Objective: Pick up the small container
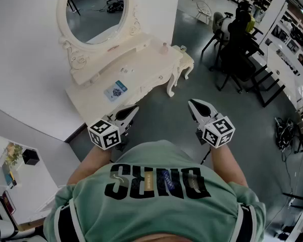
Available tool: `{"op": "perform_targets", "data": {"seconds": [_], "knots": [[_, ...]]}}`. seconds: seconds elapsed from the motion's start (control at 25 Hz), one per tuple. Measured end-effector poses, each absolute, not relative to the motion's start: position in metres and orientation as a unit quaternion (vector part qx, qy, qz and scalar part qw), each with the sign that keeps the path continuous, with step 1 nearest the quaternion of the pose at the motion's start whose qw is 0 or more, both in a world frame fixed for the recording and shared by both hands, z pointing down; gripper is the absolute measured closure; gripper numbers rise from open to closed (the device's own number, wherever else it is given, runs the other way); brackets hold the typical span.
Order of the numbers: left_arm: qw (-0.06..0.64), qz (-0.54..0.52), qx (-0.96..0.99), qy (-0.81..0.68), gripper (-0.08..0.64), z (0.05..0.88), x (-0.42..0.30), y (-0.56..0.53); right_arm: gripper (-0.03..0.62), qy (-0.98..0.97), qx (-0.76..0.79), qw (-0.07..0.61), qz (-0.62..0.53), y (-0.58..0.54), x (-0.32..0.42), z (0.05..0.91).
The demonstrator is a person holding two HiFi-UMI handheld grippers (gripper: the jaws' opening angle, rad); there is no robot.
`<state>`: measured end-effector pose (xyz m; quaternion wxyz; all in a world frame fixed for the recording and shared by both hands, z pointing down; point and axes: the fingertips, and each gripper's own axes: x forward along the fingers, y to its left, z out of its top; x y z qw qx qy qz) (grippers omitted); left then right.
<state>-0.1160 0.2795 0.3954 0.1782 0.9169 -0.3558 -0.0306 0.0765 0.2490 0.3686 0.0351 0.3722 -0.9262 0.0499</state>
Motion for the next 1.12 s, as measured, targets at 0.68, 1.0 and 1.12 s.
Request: {"op": "perform_targets", "data": {"seconds": [0.68, 1.0, 1.12], "knots": [[0.174, -0.028, 0.917, -0.358, 0.561, 0.398, -0.107, 0.268, 0.583, -0.930, 0.360, 0.028, 0.074, 0.240, 0.083, 0.378], [0.165, -0.030, 0.917, -0.363, 0.561, 0.389, -0.065, 0.261, 0.583, -0.934, 0.350, 0.028, 0.070, 0.236, 0.120, 0.373], [0.165, -0.027, 0.916, -0.365, 0.560, 0.389, -0.041, 0.261, 0.583, -0.936, 0.345, 0.025, 0.066, 0.236, 0.142, 0.371]]}}
